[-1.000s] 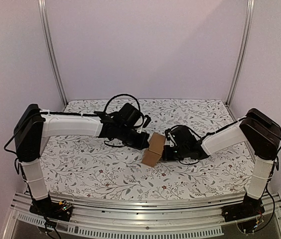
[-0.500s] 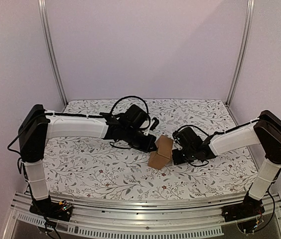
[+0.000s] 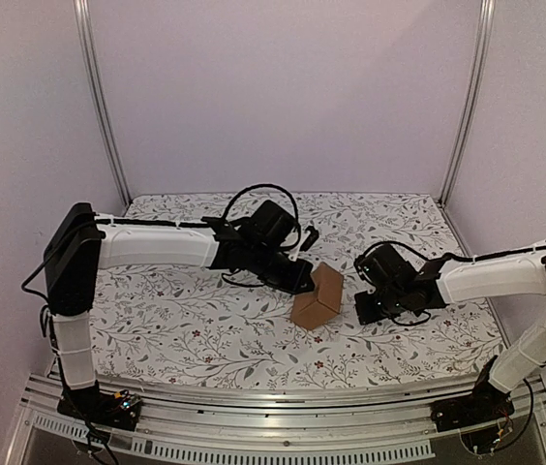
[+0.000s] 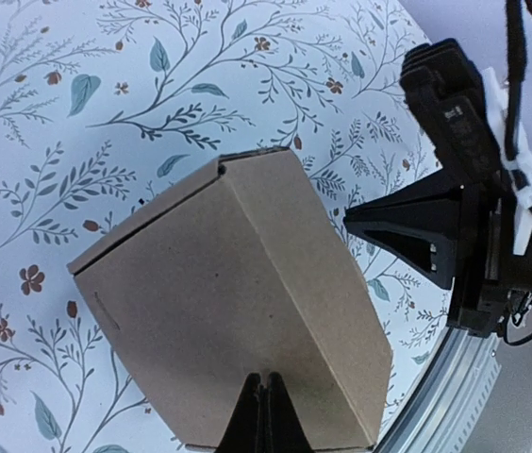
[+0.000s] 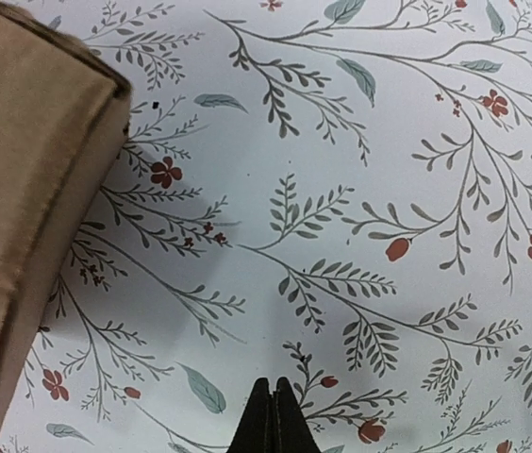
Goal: Fold the paper box
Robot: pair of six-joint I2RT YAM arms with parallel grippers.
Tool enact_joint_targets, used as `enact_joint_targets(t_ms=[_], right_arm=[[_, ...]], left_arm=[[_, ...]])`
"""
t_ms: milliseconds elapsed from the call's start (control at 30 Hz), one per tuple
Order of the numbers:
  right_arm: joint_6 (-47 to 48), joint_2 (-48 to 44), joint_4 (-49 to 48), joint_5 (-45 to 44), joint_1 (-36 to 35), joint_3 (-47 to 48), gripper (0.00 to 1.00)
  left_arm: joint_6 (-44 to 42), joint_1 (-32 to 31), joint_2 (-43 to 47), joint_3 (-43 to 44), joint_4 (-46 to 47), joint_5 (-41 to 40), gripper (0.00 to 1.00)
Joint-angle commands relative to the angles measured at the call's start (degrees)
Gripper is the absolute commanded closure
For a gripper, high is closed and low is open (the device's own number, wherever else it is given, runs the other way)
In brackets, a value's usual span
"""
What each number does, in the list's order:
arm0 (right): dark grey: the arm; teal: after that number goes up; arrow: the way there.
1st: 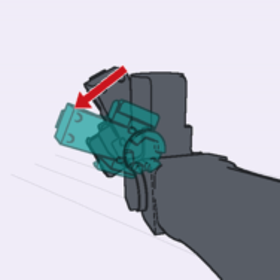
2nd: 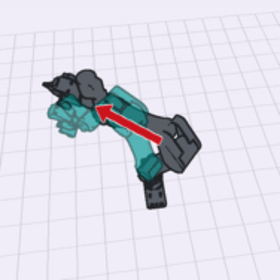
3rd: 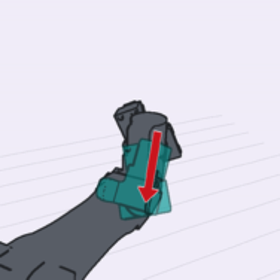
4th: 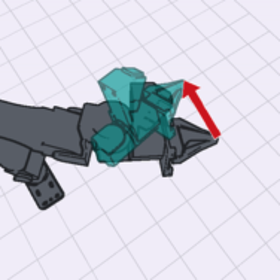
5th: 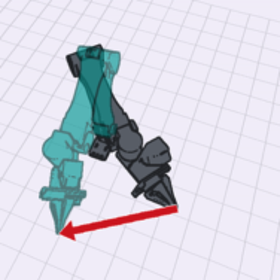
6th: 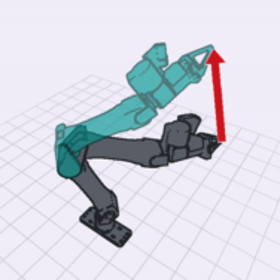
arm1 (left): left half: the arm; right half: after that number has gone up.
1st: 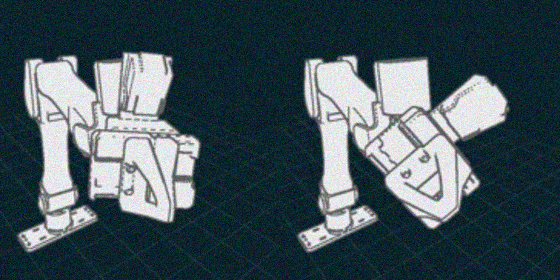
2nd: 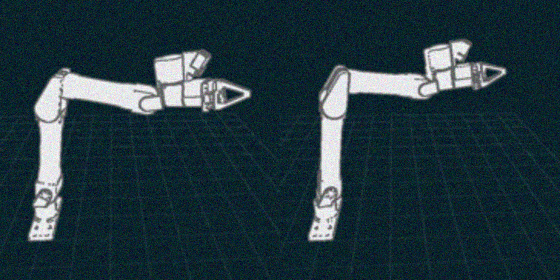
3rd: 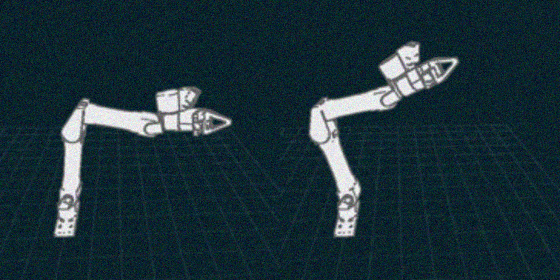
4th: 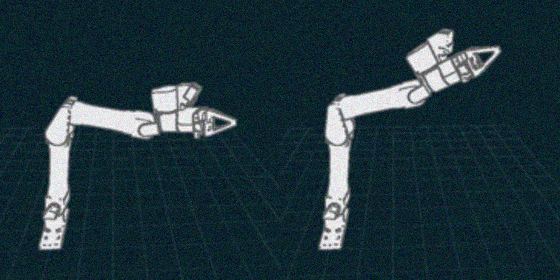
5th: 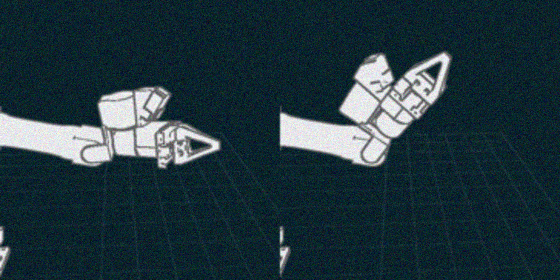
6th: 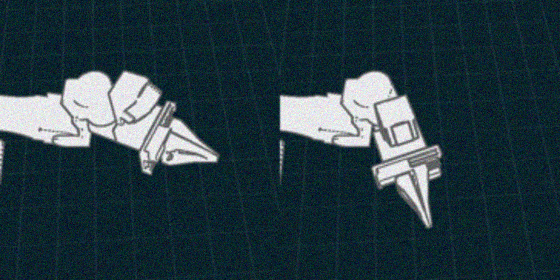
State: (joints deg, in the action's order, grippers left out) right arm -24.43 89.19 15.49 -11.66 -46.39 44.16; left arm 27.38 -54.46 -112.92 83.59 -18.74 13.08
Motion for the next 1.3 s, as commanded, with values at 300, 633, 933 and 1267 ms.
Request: enact_joint_targets(t_ms=[300, 633, 933, 1267], right_arm=[[-1.19, -17.55, 9.64, -4.5, -0.07, -0.18, 0.98], [-2.02, -18.18, 11.23, -8.19, -0.09, -0.99, 0.99], [-6.47, -7.79, 8.19, -5.09, -0.1, -0.87, 1.0], [-7.07, 2.19, 3.43, 0.56, -2.07, 4.29, 1.0]], left_arm=[[-0.54, -2.49, -7.07, 5.62, -0.24, 1.98, 1.0], [-2.61, -2.47, -0.94, 2.06, -2.0, -4.35, 1.0], [-2.21, -1.52, 8.37, -6.28, -3.27, -11.76, 1.0], [-1.88, 0.49, 16.5, -15.42, -2.51, -17.14, 1.0]])
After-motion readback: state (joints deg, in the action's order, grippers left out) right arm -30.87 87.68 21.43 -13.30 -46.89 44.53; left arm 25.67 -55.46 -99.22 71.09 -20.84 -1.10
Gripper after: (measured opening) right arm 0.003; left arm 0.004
